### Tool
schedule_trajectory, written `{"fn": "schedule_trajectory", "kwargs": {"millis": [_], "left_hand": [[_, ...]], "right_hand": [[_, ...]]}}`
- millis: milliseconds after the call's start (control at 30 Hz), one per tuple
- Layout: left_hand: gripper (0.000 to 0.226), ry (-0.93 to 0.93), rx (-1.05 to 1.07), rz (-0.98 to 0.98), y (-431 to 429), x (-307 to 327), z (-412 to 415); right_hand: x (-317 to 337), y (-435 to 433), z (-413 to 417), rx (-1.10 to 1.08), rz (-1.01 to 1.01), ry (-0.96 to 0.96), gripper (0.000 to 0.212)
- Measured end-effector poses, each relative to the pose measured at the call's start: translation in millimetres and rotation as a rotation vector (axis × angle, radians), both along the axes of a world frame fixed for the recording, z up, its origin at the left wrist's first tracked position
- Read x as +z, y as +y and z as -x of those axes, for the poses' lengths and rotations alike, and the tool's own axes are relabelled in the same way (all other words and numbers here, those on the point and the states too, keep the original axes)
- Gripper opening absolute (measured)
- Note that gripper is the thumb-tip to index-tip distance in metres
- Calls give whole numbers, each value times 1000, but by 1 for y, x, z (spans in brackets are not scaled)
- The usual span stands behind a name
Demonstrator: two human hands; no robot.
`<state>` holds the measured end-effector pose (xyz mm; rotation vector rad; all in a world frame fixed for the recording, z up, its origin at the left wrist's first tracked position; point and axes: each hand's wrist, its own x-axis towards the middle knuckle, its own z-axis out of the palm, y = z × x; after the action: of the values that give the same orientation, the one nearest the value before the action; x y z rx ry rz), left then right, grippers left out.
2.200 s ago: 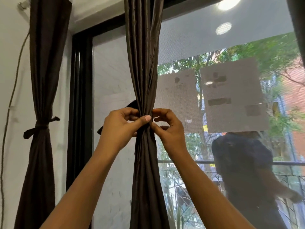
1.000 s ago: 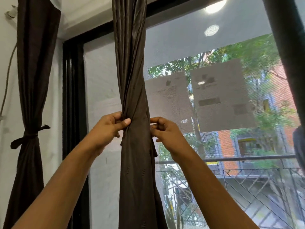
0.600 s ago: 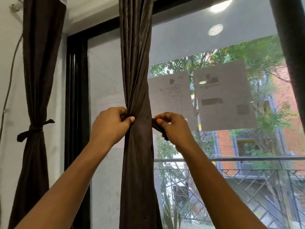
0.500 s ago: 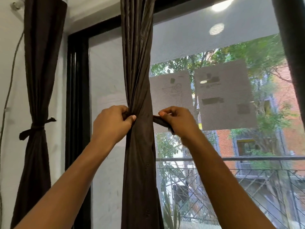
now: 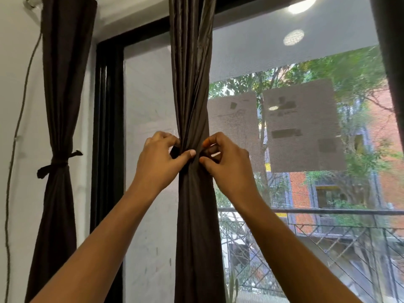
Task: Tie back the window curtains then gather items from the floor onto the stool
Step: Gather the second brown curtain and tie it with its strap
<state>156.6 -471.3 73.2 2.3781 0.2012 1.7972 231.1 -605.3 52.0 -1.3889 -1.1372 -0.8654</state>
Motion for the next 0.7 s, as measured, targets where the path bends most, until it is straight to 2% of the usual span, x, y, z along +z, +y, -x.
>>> {"fn": "schedule_trajectory", "kwargs": {"millis": [67,200,267,367,433,567,633,700], "left_hand": [[49,49,-96,87,4,-2,-1],[49,205,-404,359,12,-5,4],[53,215,-506,438,21,-7,7],[39,218,-515,499,42,-13,10],[29,299,-539,538,54,-20,8],[33,422,-510,520,70,-33,-6],[36,422,-513,499,75,-35,-16],[49,381,-522,472,80,-32,-25]], "right_hand": [[-4,2,0,-26,-30,-38,20],[-8,10,1,-61,-23,-93,16],[-9,12,1,-66,-21,-98,16],[-10,11,-1,-52,-36,-89,16],[-10,12,-3,-50,-32,-84,16],[-9,15,-5,-42,-9,-60,15],[-8,15,-6,-17,-6,-43,16],[-8,15,-6,3,-1,-31,15]]}}
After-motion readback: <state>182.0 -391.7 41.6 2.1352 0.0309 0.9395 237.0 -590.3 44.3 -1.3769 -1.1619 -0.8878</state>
